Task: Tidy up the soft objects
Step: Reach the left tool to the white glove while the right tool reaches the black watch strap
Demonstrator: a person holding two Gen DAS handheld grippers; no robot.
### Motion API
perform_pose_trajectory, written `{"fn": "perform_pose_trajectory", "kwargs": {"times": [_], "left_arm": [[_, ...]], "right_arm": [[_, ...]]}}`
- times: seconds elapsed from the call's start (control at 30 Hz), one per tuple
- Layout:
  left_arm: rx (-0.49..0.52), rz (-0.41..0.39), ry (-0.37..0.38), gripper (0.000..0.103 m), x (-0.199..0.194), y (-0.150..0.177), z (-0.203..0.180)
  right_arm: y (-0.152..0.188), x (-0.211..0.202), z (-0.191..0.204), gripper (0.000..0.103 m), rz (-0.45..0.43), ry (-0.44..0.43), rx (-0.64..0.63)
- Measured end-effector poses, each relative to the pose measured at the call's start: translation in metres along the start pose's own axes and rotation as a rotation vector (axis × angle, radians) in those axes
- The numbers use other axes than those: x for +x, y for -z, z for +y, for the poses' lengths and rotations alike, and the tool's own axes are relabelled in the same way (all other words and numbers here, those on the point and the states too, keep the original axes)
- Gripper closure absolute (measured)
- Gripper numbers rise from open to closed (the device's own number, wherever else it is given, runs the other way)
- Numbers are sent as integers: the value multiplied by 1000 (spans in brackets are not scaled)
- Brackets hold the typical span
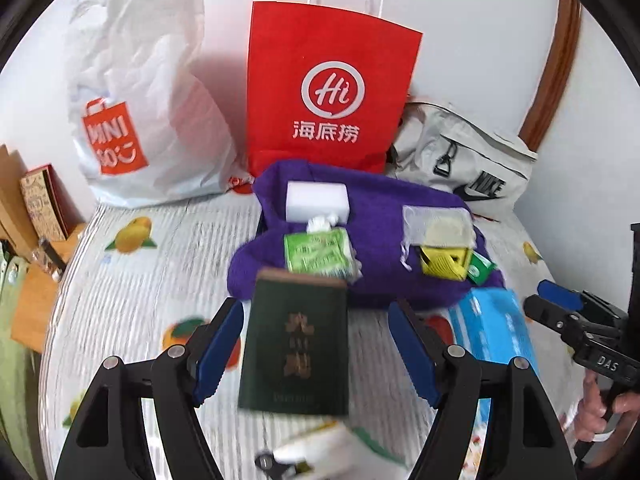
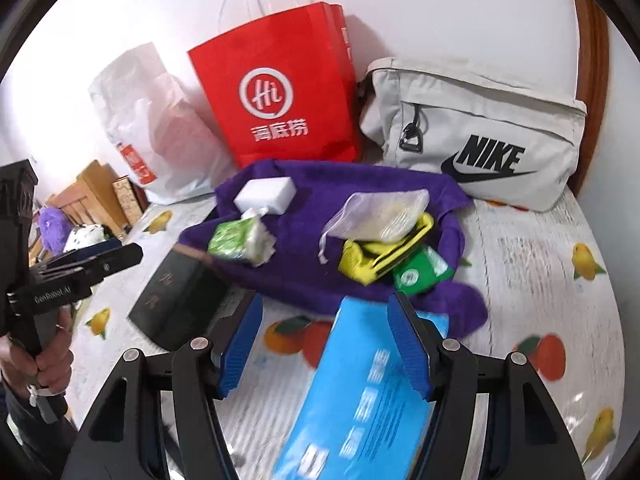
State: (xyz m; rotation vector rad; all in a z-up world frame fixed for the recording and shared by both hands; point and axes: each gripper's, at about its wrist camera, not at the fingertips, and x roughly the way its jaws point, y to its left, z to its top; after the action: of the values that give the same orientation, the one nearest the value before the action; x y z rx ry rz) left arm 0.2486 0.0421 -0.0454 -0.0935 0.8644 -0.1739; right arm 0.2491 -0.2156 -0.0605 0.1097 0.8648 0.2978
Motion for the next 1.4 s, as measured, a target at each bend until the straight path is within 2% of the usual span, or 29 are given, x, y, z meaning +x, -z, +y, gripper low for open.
{"fn": "perform_pose_trajectory", "kwargs": {"times": [0.3,0.47,0.67,0.83,1.0,1.07,1.17,1.23,1.33,1.4], "left_arm": [[-35,47,17,30,-27,59,6],[-52,100,28,30,-27,96,9],[-53,150,49,30,-24,135,4],[-76,144,39,30,-17,146,9],[-112,146,56,36,-3,141,20],[-126,161,77,40,5,140,23],[-151,177,108,53,13,140,27],[-146,177,114,71,16,140,27],[-133,175,146,89,11,138,24],[-119,150,185,90,4,135,20]], "right_arm": [[51,-38,17,38,19,8,7],[86,-55,22,38,14,5,1],[122,-57,22,38,42,-2,10],[140,-55,21,38,77,-10,5],[149,-57,22,38,79,-22,-4],[150,-56,22,38,79,-22,-8],[149,-53,23,38,96,-22,-13],[148,-51,25,38,102,-20,-17],[145,-48,29,39,106,-26,-24],[143,-47,33,39,101,-45,-30]]}}
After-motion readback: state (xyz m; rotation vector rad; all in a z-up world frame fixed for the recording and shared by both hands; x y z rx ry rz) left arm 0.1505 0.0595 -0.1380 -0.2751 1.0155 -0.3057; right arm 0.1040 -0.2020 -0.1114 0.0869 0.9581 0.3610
